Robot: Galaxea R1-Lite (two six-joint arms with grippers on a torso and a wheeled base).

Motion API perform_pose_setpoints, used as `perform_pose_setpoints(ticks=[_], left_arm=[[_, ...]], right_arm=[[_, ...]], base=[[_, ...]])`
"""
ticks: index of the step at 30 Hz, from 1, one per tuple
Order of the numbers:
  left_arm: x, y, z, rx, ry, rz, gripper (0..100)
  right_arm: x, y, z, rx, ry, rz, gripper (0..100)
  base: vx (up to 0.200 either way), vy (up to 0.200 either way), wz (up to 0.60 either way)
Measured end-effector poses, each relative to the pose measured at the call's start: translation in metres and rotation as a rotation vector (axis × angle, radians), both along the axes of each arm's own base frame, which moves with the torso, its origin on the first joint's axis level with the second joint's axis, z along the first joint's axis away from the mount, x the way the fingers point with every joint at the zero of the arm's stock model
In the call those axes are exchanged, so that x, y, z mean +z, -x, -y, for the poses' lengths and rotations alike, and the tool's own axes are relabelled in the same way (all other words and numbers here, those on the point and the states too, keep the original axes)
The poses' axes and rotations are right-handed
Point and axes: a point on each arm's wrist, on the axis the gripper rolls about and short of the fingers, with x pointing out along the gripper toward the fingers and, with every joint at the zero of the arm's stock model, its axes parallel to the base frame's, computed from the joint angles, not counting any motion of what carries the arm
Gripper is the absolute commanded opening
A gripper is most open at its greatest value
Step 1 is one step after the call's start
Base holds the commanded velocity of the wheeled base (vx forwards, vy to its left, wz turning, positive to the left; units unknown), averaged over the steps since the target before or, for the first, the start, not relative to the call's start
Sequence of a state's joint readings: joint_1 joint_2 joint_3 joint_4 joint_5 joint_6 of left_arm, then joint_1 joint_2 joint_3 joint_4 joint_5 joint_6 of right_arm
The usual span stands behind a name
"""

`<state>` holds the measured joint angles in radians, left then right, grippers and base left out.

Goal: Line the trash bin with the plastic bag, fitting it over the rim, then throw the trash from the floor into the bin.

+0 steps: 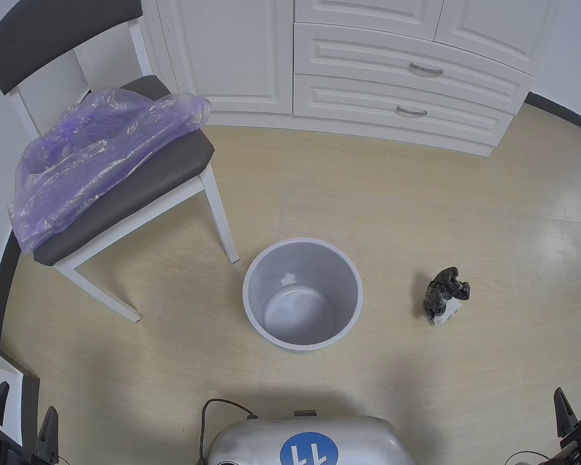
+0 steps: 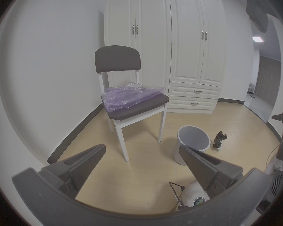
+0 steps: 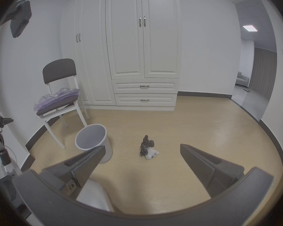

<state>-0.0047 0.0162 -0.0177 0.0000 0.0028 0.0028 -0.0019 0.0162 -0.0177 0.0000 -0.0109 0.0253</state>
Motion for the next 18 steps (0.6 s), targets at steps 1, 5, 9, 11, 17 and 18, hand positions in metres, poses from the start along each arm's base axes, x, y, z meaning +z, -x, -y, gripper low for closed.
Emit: perform_pose_setpoints(ticks=[1, 5, 9, 11, 17, 18], left_arm=[[0.0000, 0.0000, 0.0000, 0.000, 0.000, 0.000, 100], [0.0000, 0.0000, 0.0000, 0.000, 0.000, 0.000, 100], [0.0000, 0.0000, 0.0000, 0.000, -0.001, 0.000, 100], [0.0000, 0.0000, 0.0000, 0.000, -0.005, 0.000, 100], [-0.0001, 0.0000, 0.0001, -0.001, -0.003, -0.001, 100], [-0.0001, 0.0000, 0.0001, 0.000, -0.001, -0.001, 100]], right_arm=[[0.0000, 0.0000, 0.0000, 0.001, 0.000, 0.000, 100], [0.0000, 0.0000, 0.0000, 0.001, 0.000, 0.000, 100], [0.0000, 0.0000, 0.0000, 0.001, 0.008, 0.000, 100], [-0.0001, 0.0000, 0.0000, 0.001, 0.020, -0.002, 100], [-0.0001, 0.0000, -0.0001, 0.004, 0.031, -0.002, 100], [0.0000, 0.0000, -0.0001, 0.004, 0.020, -0.001, 100]], base=[[0.000, 0.000, 0.00], [0.000, 0.000, 0.00], [0.000, 0.000, 0.00], [0.000, 0.000, 0.00], [0.000, 0.000, 0.00], [0.000, 0.000, 0.00]])
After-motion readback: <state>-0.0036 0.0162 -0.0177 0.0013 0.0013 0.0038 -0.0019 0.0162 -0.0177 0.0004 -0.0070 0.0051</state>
